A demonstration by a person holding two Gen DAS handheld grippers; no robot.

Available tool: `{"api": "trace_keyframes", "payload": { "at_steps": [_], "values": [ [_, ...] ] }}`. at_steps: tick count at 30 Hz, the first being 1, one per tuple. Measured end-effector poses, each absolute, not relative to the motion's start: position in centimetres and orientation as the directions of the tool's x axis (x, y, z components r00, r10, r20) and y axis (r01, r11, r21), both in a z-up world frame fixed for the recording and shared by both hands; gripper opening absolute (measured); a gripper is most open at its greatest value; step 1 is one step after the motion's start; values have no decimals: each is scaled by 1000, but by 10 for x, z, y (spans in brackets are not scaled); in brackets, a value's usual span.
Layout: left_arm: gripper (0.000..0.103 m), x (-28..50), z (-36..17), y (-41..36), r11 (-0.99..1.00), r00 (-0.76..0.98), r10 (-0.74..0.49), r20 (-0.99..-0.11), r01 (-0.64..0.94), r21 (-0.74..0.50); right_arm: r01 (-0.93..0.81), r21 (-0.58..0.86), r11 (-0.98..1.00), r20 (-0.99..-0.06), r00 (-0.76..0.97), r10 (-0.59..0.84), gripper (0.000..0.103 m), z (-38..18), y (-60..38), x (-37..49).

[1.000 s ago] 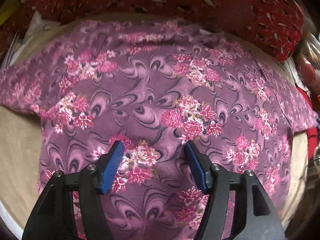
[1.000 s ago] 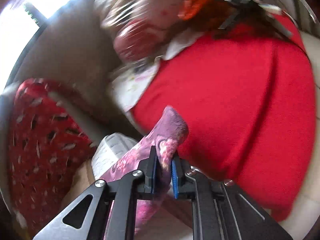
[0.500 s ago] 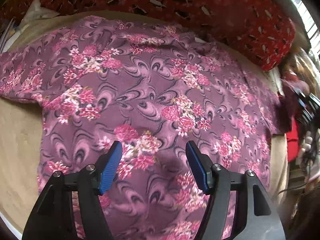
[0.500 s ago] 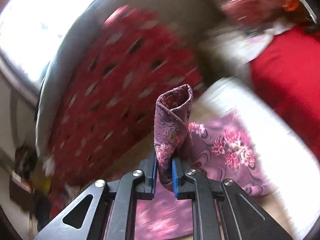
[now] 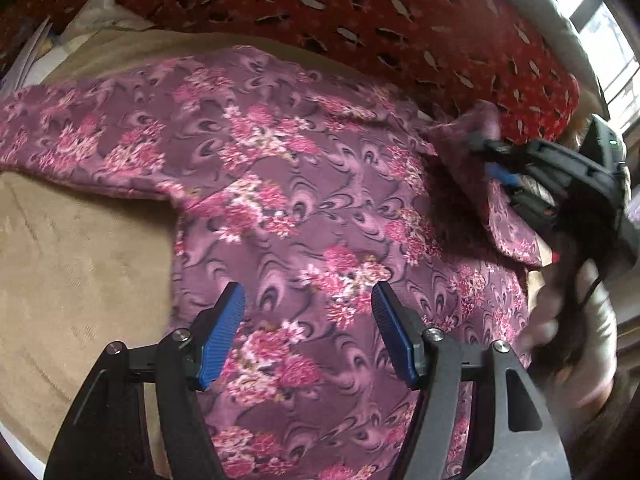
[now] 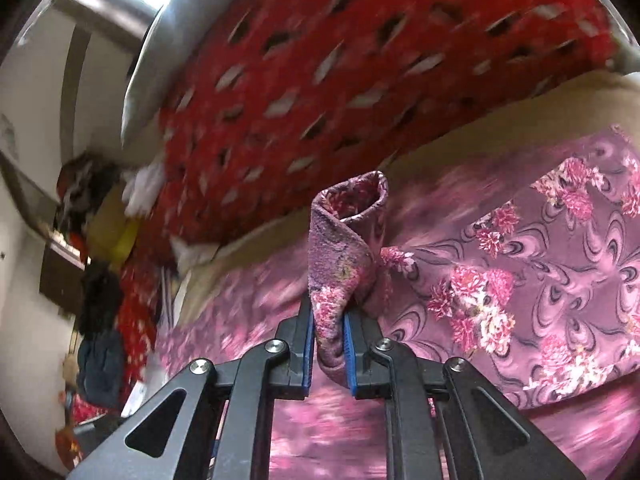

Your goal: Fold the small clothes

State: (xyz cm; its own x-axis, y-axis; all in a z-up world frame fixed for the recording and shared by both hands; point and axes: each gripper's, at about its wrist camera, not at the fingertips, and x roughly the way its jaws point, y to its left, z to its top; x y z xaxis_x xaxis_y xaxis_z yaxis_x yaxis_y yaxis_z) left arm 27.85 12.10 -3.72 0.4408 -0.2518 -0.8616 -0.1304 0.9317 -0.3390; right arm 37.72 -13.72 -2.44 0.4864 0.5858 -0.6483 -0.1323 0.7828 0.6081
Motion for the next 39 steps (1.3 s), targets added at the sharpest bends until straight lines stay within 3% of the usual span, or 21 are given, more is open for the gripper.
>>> {"api": "trace_keyframes", "payload": {
  "at_steps": [3, 5, 8, 12, 15, 20, 21, 22, 23, 24, 27, 31, 37, 38, 39],
  "values": [
    [65, 276, -41, 123, 926, 426, -266, -865, -136, -351, -123, 567, 814, -726, 391, 565, 38, -51, -103, 372],
    [65, 277, -44, 119, 926, 413, -274, -868, -131, -354, -123, 560, 819, -754, 335, 566, 37, -64, -98, 363],
    [65, 287, -49, 103, 924, 392, -297, -871, -113, -366, -125, 608, 784, -707, 366, 605, 38, -59, -124, 343],
    [65, 318, -61, 72, 904, 340, -354, -871, -114, -412, -89, 592, 801, -703, 431, 566, 45, -50, -182, 320],
    [76, 343, -62, 52, 905, 345, -345, -873, -126, -407, -42, 607, 794, -692, 462, 554, 45, -50, -228, 310],
    [76, 382, -65, 32, 896, 347, -315, -883, -196, -397, 36, 638, 769, -661, 539, 523, 45, -54, -297, 296],
    [66, 386, -65, 31, 897, 354, -302, -885, -209, -390, 46, 640, 767, -656, 553, 514, 45, -54, -307, 295],
    [36, 388, -65, 32, 900, 360, -288, -887, -215, -379, 57, 641, 765, -649, 572, 502, 45, -53, -317, 295],
    [18, 392, -63, 33, 910, 354, -274, -894, -206, -360, 66, 646, 761, -639, 593, 490, 45, -51, -328, 296],
    [9, 393, -62, 34, 914, 348, -271, -898, -200, -353, 76, 652, 754, -626, 615, 479, 45, -49, -340, 296],
    [8, 386, -44, 56, 898, 407, -281, -869, -207, -388, 101, 662, 743, -599, 667, 443, 46, -42, -364, 299],
    [8, 371, -19, 95, 907, 497, -171, -851, -259, -333, 154, 679, 717, -590, 696, 409, 50, -45, -390, 309],
    [8, 368, -47, 117, 893, 400, -188, -897, -310, -325, 151, 661, 735, -654, 596, 465, 49, -73, -362, 349],
    [8, 368, -48, 117, 897, 393, -182, -901, -308, -316, 140, 652, 745, -675, 555, 486, 44, -78, -353, 356],
    [8, 367, -47, 116, 900, 396, -182, -900, -301, -315, 131, 638, 759, -692, 530, 490, 18, -80, -345, 360]
  ]
}}
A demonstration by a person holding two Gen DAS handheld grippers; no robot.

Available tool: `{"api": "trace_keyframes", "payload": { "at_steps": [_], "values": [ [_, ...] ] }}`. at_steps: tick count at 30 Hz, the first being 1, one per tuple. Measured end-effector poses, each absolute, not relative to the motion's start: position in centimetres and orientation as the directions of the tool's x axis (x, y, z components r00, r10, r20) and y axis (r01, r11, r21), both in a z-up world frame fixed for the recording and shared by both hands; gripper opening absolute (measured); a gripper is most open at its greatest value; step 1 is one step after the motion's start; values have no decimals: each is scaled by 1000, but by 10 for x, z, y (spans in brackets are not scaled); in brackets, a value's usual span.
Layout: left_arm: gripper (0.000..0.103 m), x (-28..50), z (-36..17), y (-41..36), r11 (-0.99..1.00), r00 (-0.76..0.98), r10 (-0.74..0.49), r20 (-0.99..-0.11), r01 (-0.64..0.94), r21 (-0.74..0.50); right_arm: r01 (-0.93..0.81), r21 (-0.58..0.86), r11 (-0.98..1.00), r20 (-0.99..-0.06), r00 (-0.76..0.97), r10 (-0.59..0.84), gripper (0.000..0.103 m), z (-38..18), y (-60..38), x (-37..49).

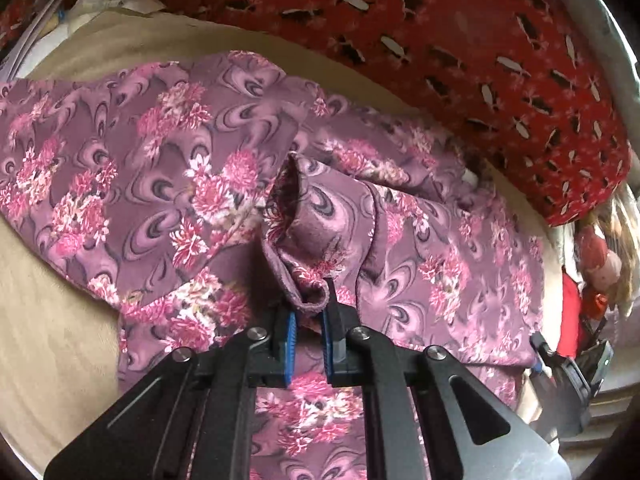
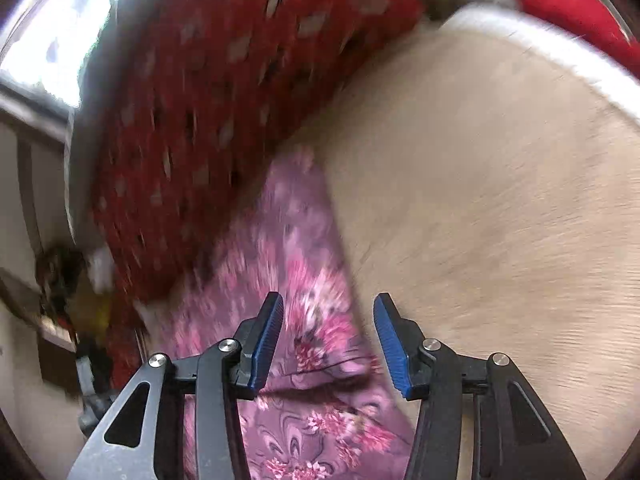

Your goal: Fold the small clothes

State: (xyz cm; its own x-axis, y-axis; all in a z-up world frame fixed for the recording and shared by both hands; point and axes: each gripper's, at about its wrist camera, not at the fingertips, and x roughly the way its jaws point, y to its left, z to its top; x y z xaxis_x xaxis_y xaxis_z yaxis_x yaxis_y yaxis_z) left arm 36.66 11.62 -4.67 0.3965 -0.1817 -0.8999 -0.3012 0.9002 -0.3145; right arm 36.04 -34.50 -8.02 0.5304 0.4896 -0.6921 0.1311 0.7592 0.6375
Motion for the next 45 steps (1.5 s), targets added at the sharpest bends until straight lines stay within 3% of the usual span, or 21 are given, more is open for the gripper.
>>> {"api": "trace_keyframes", "payload": {
  "at_steps": [1, 4, 6, 8, 11, 15, 17, 19, 24, 26, 28, 29, 32, 33, 36, 41, 45],
  "values": [
    [8, 366, -45, 114, 903, 402, -180, -898, -294, -313, 108, 625, 773, -689, 543, 481, 10, -75, -338, 361],
    [12, 364, -47, 107, 927, 399, -137, -907, -270, -259, 41, 601, 798, -614, 663, 428, 10, -51, -341, 346],
    [12, 364, -58, 104, 940, 358, -119, -926, -259, -220, 103, 500, 860, -706, 623, 336, 17, -65, -340, 349],
    [13, 356, -55, 110, 934, 369, -152, -917, -249, -255, 134, 502, 854, -769, 521, 370, 14, -84, -342, 355],
    [12, 338, -33, 128, 894, 468, -210, -858, -264, -363, 115, 480, 870, -705, 640, 304, 19, -53, -345, 338],
    [18, 344, -23, 128, 880, 488, -236, -840, -259, -398, 1, 458, 889, -667, 662, 343, 29, -30, -309, 340],
    [25, 355, -36, 121, 895, 455, -217, -863, -261, -362, -54, 455, 889, -676, 629, 384, 30, -31, -280, 343],
    [26, 369, -57, 120, 902, 394, -202, -897, -282, -327, -101, 457, 884, -694, 581, 425, 30, -37, -249, 345],
    [26, 361, -45, 144, 854, 433, -287, -854, -288, -433, -222, 441, 870, -714, 501, 489, 30, -47, -166, 350],
    [27, 355, -36, 166, 842, 454, -284, -845, -304, -446, -271, 439, 856, -706, 485, 516, 30, -46, -131, 358],
    [45, 347, -29, 194, 824, 482, -261, -836, -340, -454, -302, 451, 840, -703, 459, 543, 30, -47, -102, 364],
    [48, 342, -25, 216, 809, 502, -231, -833, -376, -451, -318, 461, 829, -701, 441, 560, 30, -49, -84, 366],
    [49, 332, -25, 268, 773, 512, -176, -841, -456, -440, -366, 452, 813, -716, 395, 576, 33, -60, -42, 368],
    [49, 327, -26, 292, 752, 508, -155, -847, -495, -435, -379, 427, 821, -742, 372, 558, 43, -72, -27, 368],
    [49, 313, -29, 359, 684, 497, -73, -865, -606, -406, -457, 299, 837, -709, 480, 516, 49, -83, -12, 346],
    [49, 288, -37, 458, 513, 470, 53, -881, -770, -380, -472, 295, 831, -690, 496, 527, 52, -87, -11, 343],
    [49, 286, -57, 493, 407, 503, -3, -864, -789, -461, -476, 301, 826, -676, 505, 537, 53, -89, -12, 342]
  ]
}}
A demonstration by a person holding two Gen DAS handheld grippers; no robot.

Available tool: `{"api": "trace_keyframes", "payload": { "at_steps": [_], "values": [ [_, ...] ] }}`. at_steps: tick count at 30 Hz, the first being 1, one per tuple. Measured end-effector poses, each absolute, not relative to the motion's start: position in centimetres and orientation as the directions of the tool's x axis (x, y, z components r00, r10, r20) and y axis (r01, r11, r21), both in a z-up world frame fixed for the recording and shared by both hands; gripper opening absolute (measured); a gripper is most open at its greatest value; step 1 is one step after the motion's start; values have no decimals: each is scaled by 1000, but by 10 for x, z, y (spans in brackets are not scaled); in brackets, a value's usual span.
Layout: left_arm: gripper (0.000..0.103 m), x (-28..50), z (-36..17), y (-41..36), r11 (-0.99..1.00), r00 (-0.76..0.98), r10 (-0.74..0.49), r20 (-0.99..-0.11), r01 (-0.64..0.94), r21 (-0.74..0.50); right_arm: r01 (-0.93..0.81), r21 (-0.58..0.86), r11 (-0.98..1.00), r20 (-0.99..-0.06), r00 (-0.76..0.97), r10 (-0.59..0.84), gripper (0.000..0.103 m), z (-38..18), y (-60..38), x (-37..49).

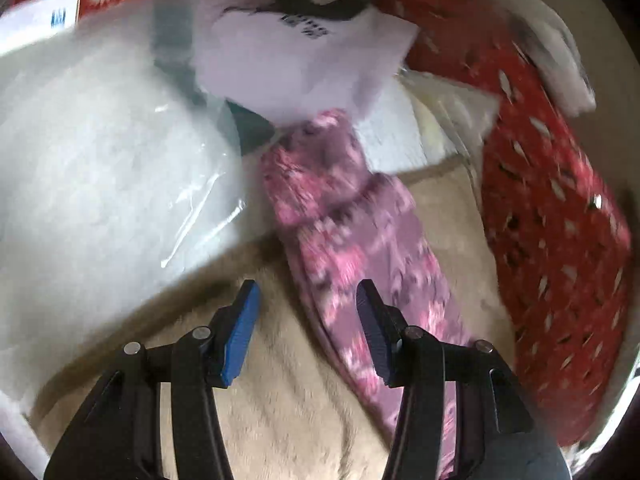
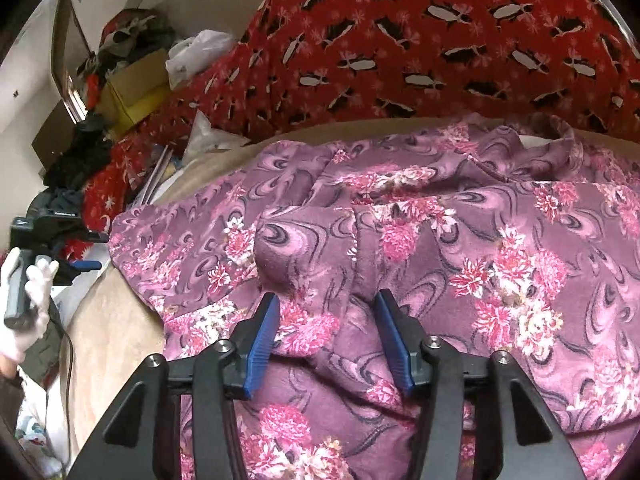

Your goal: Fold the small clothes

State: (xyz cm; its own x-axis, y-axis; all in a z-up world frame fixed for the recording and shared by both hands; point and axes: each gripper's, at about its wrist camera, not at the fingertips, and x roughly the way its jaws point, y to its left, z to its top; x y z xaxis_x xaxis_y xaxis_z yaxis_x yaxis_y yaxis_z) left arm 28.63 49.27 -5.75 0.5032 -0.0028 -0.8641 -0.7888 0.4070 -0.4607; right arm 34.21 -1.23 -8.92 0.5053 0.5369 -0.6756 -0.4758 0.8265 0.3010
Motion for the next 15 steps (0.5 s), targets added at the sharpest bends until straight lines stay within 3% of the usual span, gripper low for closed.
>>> {"api": "trace_keyframes", "payload": {
  "at_steps": [4, 6, 7, 9, 15],
  "values": [
    [49, 295, -69, 501, 352, 566, -86, -820, -753, -556, -488, 296, 821, -672, 504, 542, 58, -86, -10, 342],
    [43, 300, -66, 497, 347, 594, -85, -800, -734, -583, -491, 302, 817, -668, 503, 549, 58, -86, -11, 342],
    [23, 302, -65, 495, 351, 597, -85, -798, -731, -585, -491, 308, 815, -665, 501, 553, 58, -86, -12, 342],
    [3, 307, -58, 489, 377, 600, -116, -792, -711, -594, -491, 319, 811, -660, 498, 562, 58, -87, -14, 343],
    [3, 315, -26, 454, 452, 611, -129, -781, -665, -594, -489, 333, 806, -657, 493, 570, 58, -86, -15, 344]
  ]
}}
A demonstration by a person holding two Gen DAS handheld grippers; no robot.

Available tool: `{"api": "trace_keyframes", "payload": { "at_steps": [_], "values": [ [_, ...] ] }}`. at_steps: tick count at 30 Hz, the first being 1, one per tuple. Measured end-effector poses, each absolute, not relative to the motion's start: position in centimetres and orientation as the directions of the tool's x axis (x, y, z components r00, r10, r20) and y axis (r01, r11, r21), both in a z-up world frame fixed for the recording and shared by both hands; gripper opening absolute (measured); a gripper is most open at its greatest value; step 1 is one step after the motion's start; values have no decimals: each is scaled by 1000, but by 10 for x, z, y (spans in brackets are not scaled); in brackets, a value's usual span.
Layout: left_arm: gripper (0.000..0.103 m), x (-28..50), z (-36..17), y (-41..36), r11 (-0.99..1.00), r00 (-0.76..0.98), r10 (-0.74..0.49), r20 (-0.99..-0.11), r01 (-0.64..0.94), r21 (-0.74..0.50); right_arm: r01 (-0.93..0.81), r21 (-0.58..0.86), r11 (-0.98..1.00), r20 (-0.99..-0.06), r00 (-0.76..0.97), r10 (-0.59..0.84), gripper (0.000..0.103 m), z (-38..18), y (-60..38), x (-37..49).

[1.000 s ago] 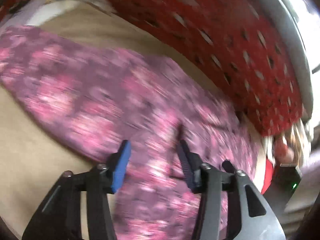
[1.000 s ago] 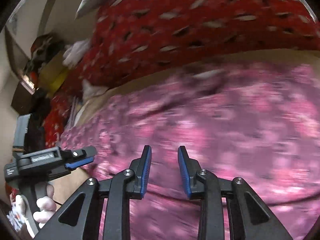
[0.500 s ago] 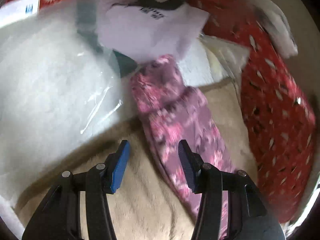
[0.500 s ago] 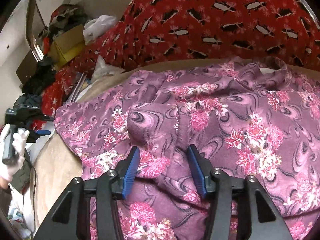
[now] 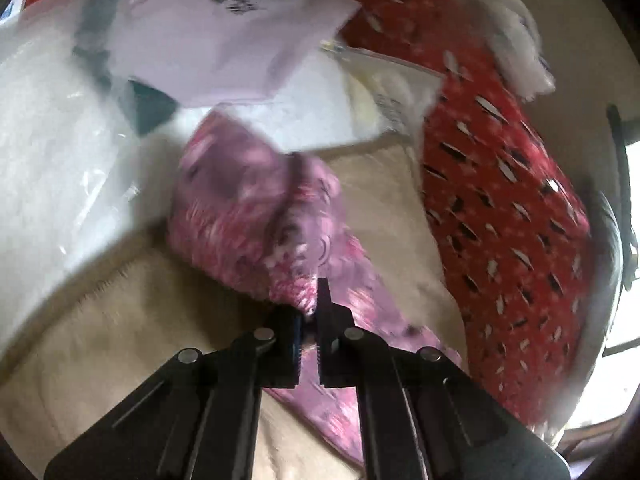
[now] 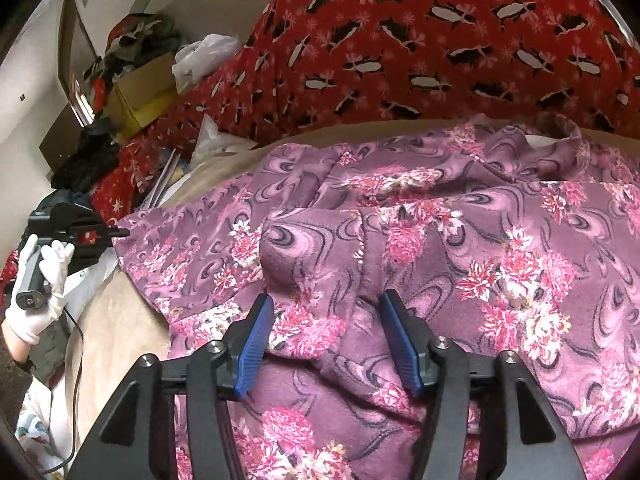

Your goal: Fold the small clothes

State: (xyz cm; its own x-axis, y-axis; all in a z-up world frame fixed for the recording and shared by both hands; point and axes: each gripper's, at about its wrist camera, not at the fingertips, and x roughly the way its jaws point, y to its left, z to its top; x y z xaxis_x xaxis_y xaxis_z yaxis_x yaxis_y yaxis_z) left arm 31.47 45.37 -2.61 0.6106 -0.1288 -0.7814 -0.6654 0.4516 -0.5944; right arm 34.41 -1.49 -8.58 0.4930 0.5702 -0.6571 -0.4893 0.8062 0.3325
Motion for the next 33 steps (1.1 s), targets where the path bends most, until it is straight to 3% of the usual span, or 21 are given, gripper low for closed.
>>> {"api": "trace_keyframes", "payload": {
  "at_steps": [8, 11, 18, 21, 24, 29, 33],
  "values": [
    [3, 334, 31, 360, 592, 641, -190, -743, -530, -608, -457, 387, 801, -682, 443, 582, 57, -69, -34, 346],
    [3, 347, 48, 314, 637, 640, -232, -733, -470, -612, -435, 338, 834, -688, 491, 535, 57, -57, -61, 341],
    [3, 374, 57, 216, 686, 604, -338, -722, -367, -628, -279, 108, 954, -731, 628, 266, 58, -51, -150, 340],
    [3, 387, 45, 169, 699, 564, -390, -728, -333, -632, -195, 149, 970, -761, 604, 238, 67, -68, -188, 344],
    [3, 396, 15, 126, 709, 492, -435, -754, -328, -624, -222, 214, 951, -711, 633, 308, 69, -77, -203, 336],
    [5, 398, -51, 88, 736, 367, -429, -825, -389, -555, -265, 136, 955, -726, 629, 278, 83, -79, -187, 337],
    [15, 377, -48, 103, 639, 410, -522, -748, -393, -661, -278, 105, 955, -742, 617, 262, 88, -80, -179, 341]
  ]
}}
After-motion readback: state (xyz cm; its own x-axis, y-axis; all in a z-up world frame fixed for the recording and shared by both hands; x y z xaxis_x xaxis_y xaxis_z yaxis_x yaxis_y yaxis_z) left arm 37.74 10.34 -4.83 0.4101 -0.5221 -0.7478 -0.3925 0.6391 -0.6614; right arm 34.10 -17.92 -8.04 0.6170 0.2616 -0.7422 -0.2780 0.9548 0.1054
